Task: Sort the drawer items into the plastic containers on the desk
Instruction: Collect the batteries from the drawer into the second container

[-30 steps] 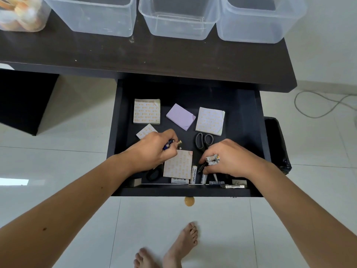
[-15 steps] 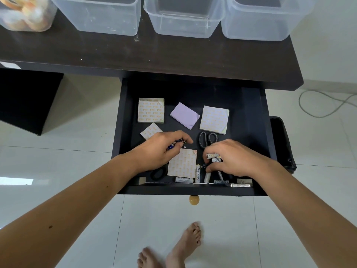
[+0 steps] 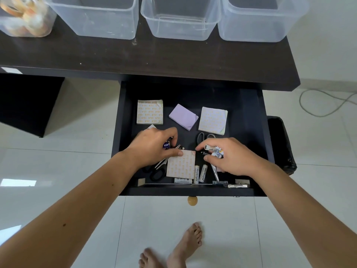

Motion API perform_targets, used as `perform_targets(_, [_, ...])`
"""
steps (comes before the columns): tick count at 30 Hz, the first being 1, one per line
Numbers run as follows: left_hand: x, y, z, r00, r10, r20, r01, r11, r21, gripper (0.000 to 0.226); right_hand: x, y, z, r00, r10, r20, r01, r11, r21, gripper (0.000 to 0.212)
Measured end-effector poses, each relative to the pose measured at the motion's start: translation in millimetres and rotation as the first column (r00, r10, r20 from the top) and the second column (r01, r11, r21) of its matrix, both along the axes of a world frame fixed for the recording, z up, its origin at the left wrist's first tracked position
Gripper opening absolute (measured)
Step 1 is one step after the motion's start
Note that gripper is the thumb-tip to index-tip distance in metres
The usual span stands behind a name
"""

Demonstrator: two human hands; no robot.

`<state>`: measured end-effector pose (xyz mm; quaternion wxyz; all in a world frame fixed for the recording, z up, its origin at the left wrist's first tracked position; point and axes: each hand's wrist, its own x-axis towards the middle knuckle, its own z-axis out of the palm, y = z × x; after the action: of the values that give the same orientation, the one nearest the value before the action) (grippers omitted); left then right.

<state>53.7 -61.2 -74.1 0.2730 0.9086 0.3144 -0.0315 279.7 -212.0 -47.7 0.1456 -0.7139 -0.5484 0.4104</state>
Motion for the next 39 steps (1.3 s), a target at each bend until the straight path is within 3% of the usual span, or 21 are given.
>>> perform_targets(7, [5,-2,5,0.998,-0.004,-0.066,0.009,0.998,0.065,0.036,2,2,-7,0.998,0.047,0.028,-0.047,0.999,0.009,0.021])
perform_targets(18, [11,-3,10,0.986,0.006,-0.165,-0.003,1.0,0.017,0.024,4,3,-10,0.998,0.062,0.006,-0.063,0.998,0.019,0.018])
perform_targets(21, [10,-2,7,0.99,0.045,-0.132,-0.047,0.999,-0.011,0.017,3,3,-9,0.998,0.068,-0.002,-0.068,0.998,0.004,0.011])
perform_targets(30, [8,-4,9,0.982,0.13,0.136,-0.111,0.984,-0.136,0.007,-6,5,-7,0.976,0.212,0.044,-0.208,0.974,-0.093,0.028])
perform_targets(34, [8,-3,6,0.974,0.138,0.178,-0.109,0.98,-0.165,0.01,-8,7,-11,0.953,0.288,0.094,-0.279,0.956,-0.096,0.037])
perform_targets(39, [8,-4,5,0.982,0.112,0.149,-0.089,0.984,-0.154,0.014,-7,9,-9,0.938,0.309,0.157,-0.29,0.948,-0.133,0.027])
